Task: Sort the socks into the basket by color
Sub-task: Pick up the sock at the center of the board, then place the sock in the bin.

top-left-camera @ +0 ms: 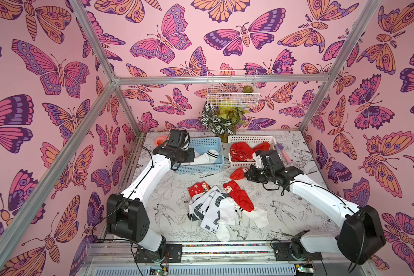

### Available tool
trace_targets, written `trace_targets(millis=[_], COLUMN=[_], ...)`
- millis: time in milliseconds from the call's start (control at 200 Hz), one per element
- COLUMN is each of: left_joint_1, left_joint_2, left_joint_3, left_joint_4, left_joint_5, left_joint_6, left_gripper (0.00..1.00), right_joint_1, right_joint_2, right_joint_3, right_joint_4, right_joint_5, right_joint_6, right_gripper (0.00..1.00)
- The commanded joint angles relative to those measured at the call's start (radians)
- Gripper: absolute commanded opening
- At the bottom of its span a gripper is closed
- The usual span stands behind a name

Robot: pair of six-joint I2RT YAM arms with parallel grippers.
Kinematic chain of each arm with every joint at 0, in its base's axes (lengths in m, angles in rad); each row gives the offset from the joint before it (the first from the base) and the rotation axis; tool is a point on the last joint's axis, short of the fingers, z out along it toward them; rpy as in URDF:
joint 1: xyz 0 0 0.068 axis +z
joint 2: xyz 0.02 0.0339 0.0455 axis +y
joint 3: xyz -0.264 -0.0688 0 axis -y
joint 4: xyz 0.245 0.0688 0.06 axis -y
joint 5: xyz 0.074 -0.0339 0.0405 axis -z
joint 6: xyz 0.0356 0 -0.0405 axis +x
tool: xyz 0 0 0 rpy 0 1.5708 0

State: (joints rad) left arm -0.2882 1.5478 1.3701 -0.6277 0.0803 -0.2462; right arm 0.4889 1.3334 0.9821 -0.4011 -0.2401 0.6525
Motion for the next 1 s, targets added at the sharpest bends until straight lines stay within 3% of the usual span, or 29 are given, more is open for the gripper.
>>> trace_targets(millis=[0, 566, 997], left_joint_1=[0.002, 0.003, 0.001], left_joint_2=[-0.022, -0.016, 0.0], left_joint_3=[-0.02, -0.026, -0.028], left_joint_4=[-0.006, -0.005, -0.004], left_joint_5=[0.004, -0.001, -0.001], left_joint_6=[0.009, 0.008, 0.009], left_gripper=[0.41, 0.41, 0.41], right_joint_1=[0.001, -0.124, -0.29], right_joint_2=[-0.024, -0.031, 0.089], right_joint_3=[0.052, 0.167, 0.25], right_joint_4=[-0.047, -0.071, 0.001], right_joint_5=[0.023, 0.018, -0.026], right_joint_6=[-0.039, -0.128, -0.186], right_gripper=[0.0, 0.0, 0.0])
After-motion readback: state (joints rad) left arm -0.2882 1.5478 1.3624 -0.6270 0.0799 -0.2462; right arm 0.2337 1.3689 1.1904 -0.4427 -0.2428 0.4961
